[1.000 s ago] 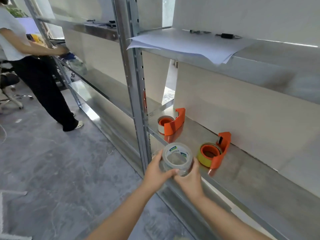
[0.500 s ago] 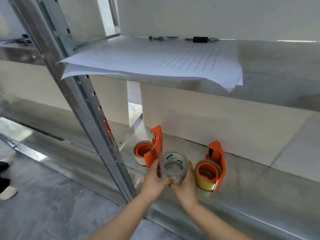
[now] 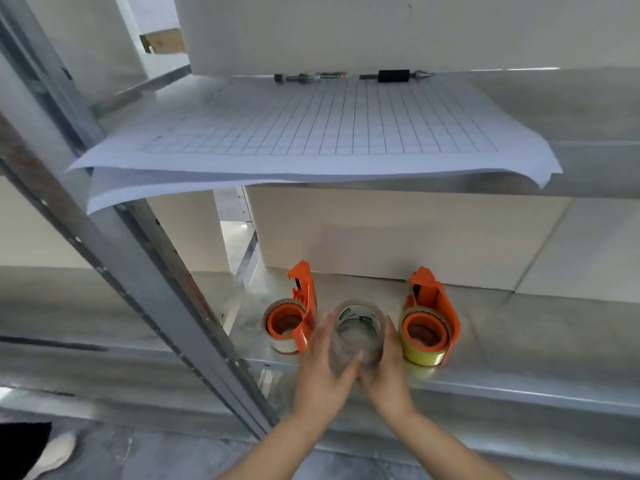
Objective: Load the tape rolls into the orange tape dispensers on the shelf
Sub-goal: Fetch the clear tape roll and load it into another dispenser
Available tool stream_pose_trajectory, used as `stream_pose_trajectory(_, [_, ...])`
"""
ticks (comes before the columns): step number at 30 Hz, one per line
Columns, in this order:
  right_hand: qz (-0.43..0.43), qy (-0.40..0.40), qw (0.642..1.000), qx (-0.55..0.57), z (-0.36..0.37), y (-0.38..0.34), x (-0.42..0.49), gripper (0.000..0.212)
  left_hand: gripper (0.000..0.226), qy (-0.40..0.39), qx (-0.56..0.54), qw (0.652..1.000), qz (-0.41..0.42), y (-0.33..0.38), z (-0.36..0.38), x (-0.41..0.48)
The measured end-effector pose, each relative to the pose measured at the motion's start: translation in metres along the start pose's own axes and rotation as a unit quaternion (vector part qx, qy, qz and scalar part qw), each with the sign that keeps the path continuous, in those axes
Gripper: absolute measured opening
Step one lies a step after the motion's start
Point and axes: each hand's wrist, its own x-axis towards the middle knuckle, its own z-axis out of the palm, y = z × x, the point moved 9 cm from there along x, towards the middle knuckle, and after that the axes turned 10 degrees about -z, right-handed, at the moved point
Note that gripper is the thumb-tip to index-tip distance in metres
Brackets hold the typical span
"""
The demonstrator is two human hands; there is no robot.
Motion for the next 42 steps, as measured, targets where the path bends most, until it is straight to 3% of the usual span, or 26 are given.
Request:
stream_pose_trajectory(3, [-0.018,0.03,0.996,-0.084,0.005,-0.013,-0.008,0.076,0.056,0.092,-0.028,0.995,0.013,-0.006,-0.042,0.006])
stream_pose_trajectory(6, [-0.124,0.034,0.976,-0.176,0.023,-0.054,-0.001,0.062,0.056,0.154,-0.025,0.979,-0.129,-0.044,-0.076,0.027])
stream_pose_trajectory(9, [-0.183,-0.049,0.956,-0.222,0.062,-0.082,0.015,0.045,0.06,0.085,0.023,0.956,-0.279,-0.086,-0.078,0.045])
stream_pose_trajectory(12, [-0.152,-0.178,0.929,-0.286,0.099,-0.069,0.024,0.037,0.007,0.017,0.05,0.963,-0.262,-0.083,-0.071,0.055])
stream_pose_trajectory(13, [-0.132,-0.195,0.924,-0.303,0.104,-0.061,0.026,0.034,0.005,0.012,0.048,0.965,-0.257,-0.083,-0.07,0.056])
stream_pose_trajectory(15, [-0.122,-0.187,0.921,-0.319,0.108,-0.055,0.031,0.024,0.007,-0.001,0.018,0.958,-0.286,-0.088,-0.069,0.055])
stream_pose_trajectory(17, [-0.114,-0.166,0.933,-0.299,0.106,-0.055,0.035,0.018,0.034,-0.017,-0.069,0.942,-0.327,-0.094,-0.064,0.053])
stream_pose_trajectory(19, [-0.111,-0.136,0.953,-0.249,0.099,-0.056,0.038,0.013,0.045,-0.012,-0.192,0.909,-0.369,-0.098,-0.064,0.05])
stream_pose_trajectory(22, [-0.101,-0.111,0.972,-0.179,0.086,-0.056,0.042,0.009,0.04,-0.005,-0.368,0.817,-0.445,-0.106,-0.063,0.044])
stream_pose_trajectory(24, [-0.097,-0.091,0.983,-0.131,0.077,-0.058,0.045,0.01,0.031,-0.032,-0.5,0.74,-0.449,-0.098,-0.055,0.046])
stream_pose_trajectory(26, [-0.103,-0.078,0.985,-0.118,0.071,-0.065,0.048,0.012,0.032,-0.071,-0.556,0.702,-0.438,-0.085,-0.048,0.052])
stream_pose_trajectory(28, [-0.108,-0.077,0.977,-0.166,0.07,-0.07,0.049,0.018,0.034,-0.088,-0.558,0.701,-0.435,-0.074,-0.043,0.056])
stream_pose_trajectory(30, [-0.121,-0.07,0.968,-0.21,0.069,-0.079,0.051,0.021,0.035,-0.093,-0.531,0.721,-0.436,-0.072,-0.039,0.057])
stream_pose_trajectory(33, [-0.092,-0.116,0.971,-0.186,0.076,-0.082,0.057,0.021,0.041,-0.085,-0.509,0.748,-0.418,-0.072,-0.041,0.06])
stream_pose_trajectory(36, [0.011,-0.123,0.992,-0.029,0.067,-0.071,0.067,0.014,0.042,-0.039,-0.5,0.76,-0.413,-0.077,-0.051,0.064])
stream_pose_trajectory(39, [0.088,-0.025,0.988,0.127,0.031,-0.06,0.088,0.009,0.032,-0.023,-0.48,0.785,-0.391,-0.075,-0.064,0.069])
stream_pose_trajectory(42, [0.053,-0.005,0.998,-0.046,-0.003,-0.052,0.116,0.007,0.031,-0.017,-0.427,0.839,-0.336,-0.068,-0.073,0.073])
